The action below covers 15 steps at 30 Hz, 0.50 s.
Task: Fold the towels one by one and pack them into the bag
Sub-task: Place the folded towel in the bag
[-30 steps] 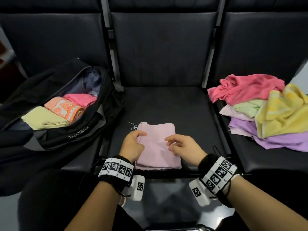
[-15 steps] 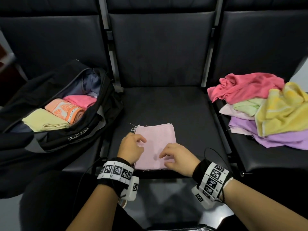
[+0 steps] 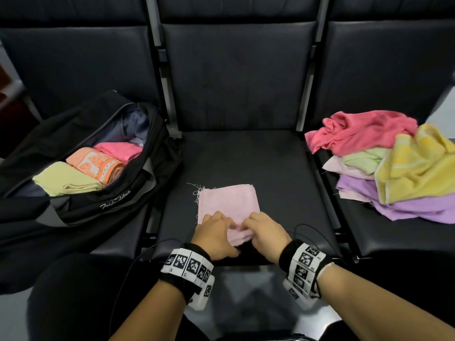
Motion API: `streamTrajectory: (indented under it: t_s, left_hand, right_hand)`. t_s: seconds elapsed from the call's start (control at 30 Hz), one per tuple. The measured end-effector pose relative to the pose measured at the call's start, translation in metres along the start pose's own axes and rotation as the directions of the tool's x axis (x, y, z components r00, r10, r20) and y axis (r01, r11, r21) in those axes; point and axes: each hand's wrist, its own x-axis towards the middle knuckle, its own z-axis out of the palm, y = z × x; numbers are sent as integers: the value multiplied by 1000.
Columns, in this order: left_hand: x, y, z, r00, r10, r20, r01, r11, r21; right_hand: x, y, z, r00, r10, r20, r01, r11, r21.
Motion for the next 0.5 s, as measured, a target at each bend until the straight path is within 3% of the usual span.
streamTrajectory:
  t_s: [0.13,0.2,0.3,0.4,0.5]
  left_hand:
    - [2,1,2,991,-29,-129,36,998,53]
    - [3,0,1,977,-50,-209,53,999,8]
    - [5,-3,-1,968,-59,-242,48,997,-53]
    - [3,-6,-2,969,-54,-239,36,996,-81]
    - [3,-10,-3,970,-56,-237,28,992,-121]
  right_hand:
    - [4,3,-17,982,65,-176,8,922,387]
    - [2,2,-23,982,57,-183,25,908,419]
    - [-4,0,-21,996,-42,-80,54,986,156]
    - [-9,2,-9,992,-119,31,122,982,-145]
    - [-8,8,-3,997,-76,-2,75,981,-180]
